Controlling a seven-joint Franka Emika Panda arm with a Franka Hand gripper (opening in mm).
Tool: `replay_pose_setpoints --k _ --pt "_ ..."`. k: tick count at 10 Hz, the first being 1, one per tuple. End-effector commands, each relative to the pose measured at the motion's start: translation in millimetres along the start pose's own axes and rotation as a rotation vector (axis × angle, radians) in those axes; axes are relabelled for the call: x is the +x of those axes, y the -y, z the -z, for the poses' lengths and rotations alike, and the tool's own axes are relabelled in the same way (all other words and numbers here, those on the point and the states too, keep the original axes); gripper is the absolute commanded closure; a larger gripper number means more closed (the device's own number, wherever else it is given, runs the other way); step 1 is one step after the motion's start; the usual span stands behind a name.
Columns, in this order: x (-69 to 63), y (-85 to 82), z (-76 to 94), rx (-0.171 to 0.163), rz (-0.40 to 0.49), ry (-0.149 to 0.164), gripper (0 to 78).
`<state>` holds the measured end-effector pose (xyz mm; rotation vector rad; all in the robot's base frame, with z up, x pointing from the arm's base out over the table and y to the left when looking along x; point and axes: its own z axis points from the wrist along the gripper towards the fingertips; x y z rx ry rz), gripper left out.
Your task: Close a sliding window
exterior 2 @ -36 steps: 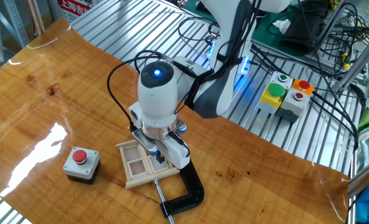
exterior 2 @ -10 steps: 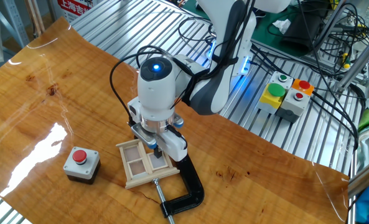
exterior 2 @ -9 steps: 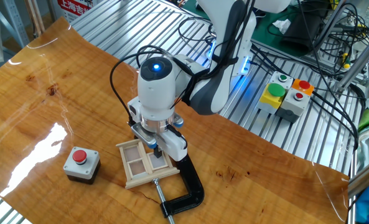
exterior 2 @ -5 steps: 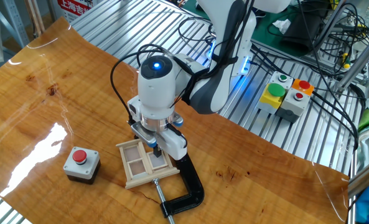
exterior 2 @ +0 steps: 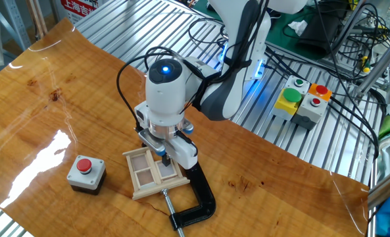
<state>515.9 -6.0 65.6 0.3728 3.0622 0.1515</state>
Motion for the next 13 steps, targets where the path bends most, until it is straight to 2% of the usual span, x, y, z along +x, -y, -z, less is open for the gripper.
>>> replay_pose_setpoints --k 1,3,4,6,11,13 --pt "7.2 9.0 -7.5 0.023 0.001 -0.021 77.6" --pt "7.2 9.0 -7.4 0.031 0.006 -0.02 77.6" --pt "7.2 9.0 -7.4 0.059 0.017 -0.018 77.6" --pt "7.2 9.1 -7.4 0.078 0.027 -0.019 77.6" --pt "6.8 8.9 -7.1 0.075 0.01 -0.029 77.6" --pt "6.1 8.3 -1.5 0.074 0.013 -0.034 77.6"
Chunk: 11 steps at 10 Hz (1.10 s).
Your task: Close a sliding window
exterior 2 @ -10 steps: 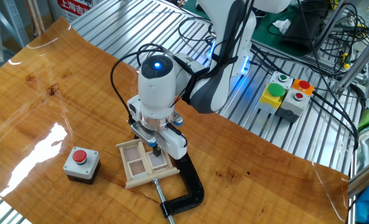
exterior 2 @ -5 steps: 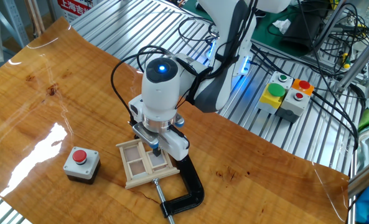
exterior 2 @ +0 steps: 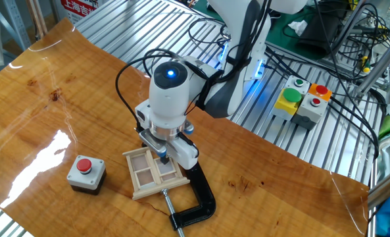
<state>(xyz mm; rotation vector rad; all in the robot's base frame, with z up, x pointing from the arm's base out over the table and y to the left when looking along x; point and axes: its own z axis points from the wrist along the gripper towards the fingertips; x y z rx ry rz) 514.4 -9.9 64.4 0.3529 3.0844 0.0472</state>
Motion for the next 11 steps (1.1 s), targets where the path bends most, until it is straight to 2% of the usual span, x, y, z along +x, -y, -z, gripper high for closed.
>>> replay_pose_setpoints --k 1,3,4,11 --pt "5.5 4.0 -0.5 0.006 -0.001 -0.026 77.6" --pt "5.5 4.1 0.1 0.023 0.014 -0.025 77.6" --pt "5.5 4.1 0.1 0.057 0.029 -0.024 77.6" --pt "5.5 4.2 0.4 0.111 0.077 -0.032 77.6"
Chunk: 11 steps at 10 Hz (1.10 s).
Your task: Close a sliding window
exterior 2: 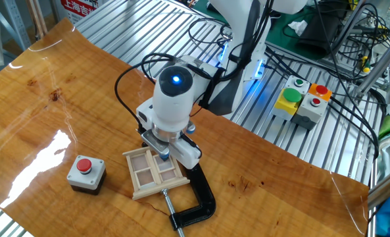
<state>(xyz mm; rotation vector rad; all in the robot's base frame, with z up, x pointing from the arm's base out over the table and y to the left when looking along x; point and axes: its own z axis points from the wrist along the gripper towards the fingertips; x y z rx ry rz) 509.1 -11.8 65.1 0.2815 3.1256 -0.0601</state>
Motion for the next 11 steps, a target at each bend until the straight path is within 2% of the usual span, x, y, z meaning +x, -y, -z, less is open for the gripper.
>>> replay_pose_setpoints --k 1,3,5,6,8,9,11 --pt "0.9 1.1 -0.5 0.059 0.04 -0.01 77.6" --pt "0.8 1.2 -0.2 0.086 0.056 -0.016 77.6" --pt "0.7 1.3 0.1 0.092 0.062 -0.018 77.6" --pt "0.6 1.5 1.1 0.111 0.073 -0.021 77.6" --pt "0.4 1.7 2.0 0.119 0.083 -0.027 77.6" --pt "0.3 1.9 2.7 0.143 0.094 -0.029 77.6" --pt "0.1 2.3 4.1 0.152 0.1 -0.032 77.6"
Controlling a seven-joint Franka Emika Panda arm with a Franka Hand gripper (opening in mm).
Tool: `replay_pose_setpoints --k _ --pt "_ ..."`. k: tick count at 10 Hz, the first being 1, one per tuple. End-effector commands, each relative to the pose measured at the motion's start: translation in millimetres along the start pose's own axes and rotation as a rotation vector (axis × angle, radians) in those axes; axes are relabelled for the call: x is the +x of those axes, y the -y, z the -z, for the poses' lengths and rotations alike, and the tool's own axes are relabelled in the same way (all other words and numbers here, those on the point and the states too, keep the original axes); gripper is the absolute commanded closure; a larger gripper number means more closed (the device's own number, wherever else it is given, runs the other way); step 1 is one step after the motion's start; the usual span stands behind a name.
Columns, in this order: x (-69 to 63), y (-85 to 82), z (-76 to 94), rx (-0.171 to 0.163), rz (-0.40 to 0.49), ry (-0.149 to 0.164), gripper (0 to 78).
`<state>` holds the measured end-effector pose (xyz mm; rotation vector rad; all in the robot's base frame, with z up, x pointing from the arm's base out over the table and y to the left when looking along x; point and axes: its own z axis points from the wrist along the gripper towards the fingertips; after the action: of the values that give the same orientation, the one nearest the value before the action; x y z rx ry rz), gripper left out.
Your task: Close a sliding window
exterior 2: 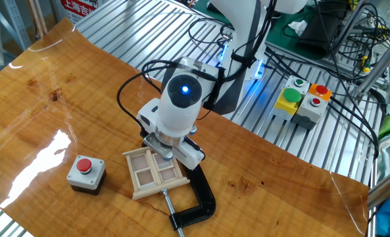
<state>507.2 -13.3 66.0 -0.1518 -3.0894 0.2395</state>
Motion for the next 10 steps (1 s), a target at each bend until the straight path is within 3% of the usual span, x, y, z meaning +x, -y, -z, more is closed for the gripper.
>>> replay_pose_setpoints --k 1,2,3,5,6,7,10 --pt "-1.6 1.3 3.9 0.059 0.029 -0.005 77.6" --pt "-1.6 1.3 3.9 0.059 0.029 -0.005 77.6" --pt "-1.8 1.2 4.4 0.038 0.007 -0.006 77.6" --pt "-2.0 1.6 7.3 -0.023 -0.027 -0.01 77.6" --pt "-2.5 0.9 9.8 -0.087 -0.056 -0.011 77.6" --pt "-3.5 -0.2 12.1 -0.121 -0.071 -0.016 77.6" --pt "-11.8 -13.2 27.8 -0.172 -0.132 -0.015 77.6"
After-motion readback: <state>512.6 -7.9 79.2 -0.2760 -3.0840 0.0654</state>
